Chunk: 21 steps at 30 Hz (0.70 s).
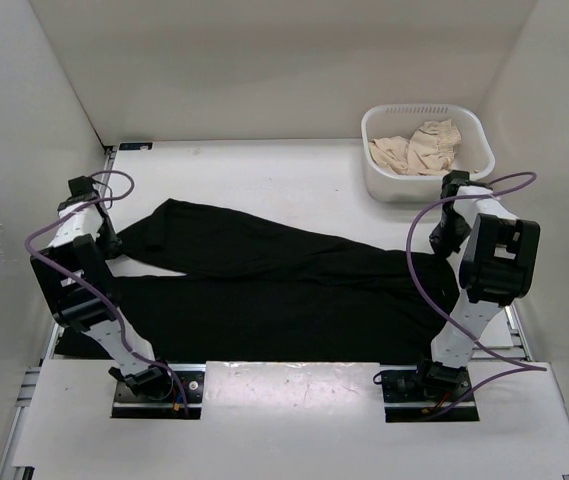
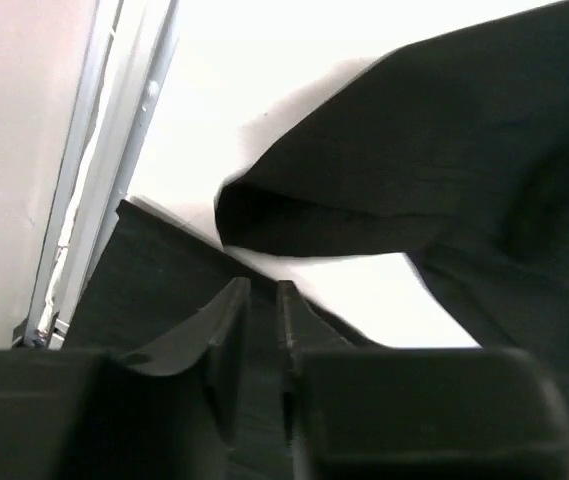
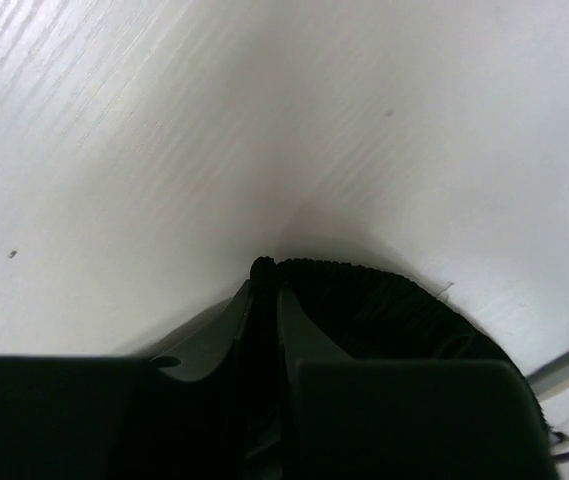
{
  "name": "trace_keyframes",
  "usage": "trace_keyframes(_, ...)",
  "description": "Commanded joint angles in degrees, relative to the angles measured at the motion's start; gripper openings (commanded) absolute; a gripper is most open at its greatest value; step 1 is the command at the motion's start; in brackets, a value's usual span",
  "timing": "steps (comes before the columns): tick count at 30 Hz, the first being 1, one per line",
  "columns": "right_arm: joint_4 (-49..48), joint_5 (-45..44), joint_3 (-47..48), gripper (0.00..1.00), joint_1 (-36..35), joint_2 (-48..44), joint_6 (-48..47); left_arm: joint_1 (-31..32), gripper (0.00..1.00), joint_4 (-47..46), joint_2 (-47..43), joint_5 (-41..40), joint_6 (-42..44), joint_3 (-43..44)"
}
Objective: Fold and stack the trousers
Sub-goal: Flatten the trousers out, then fold the trousers
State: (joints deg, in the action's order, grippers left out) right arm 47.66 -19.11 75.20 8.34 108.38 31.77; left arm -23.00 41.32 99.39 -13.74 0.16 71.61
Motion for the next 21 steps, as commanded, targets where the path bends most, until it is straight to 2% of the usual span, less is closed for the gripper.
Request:
trace_keyframes(1,3.9,-4.0,5.2,0.0,0.5,-0.8,-3.8,-1.7,0.32,-1.2,0.6,-0.9,-0.2,-0.8)
trace_keyframes(2,3.9,-4.6,5.7,0.0,1.1,-0.8,-4.4,-2.3,0.41,-1.2,0.6,-2.4,-0.2,-0.8)
trace_keyframes(5,4.5,-3.2,7.1,0.0,1.7,-0.8,-7.7,-1.5,0.55,-1.2,0.4,-3.6,-0.2,0.4)
trace_keyframes(6,4.5,-2.2,7.2,0.0,1.7,-0.8,-8.4,-0.7,0.63,-1.2,-0.4,-4.2,-0.2,1.0)
trace_keyframes(10,5.0,1.6,7.2,0.0,1.7,-1.3,-8.4,6.4,0.69,-1.2,-5.0,-5.4,-0.2,4.4)
trace_keyframes(12,4.4,2.2,7.2,0.0,1.2,-0.8,-7.9,11.0,0.69,-1.2,-5.6,-4.5,-0.2,4.9)
trace_keyframes(18,3.8,2.2,6.0,0.0,0.6,0.3,-7.9,22.9,0.79,-1.2,1.9,-5.9,-0.2,3.6)
trace_keyframes(21,3.8,2.2,6.0,0.0,0.1,0.3,-7.9,23.5,0.82,-1.2,6.2,-7.9,-0.2,5.1)
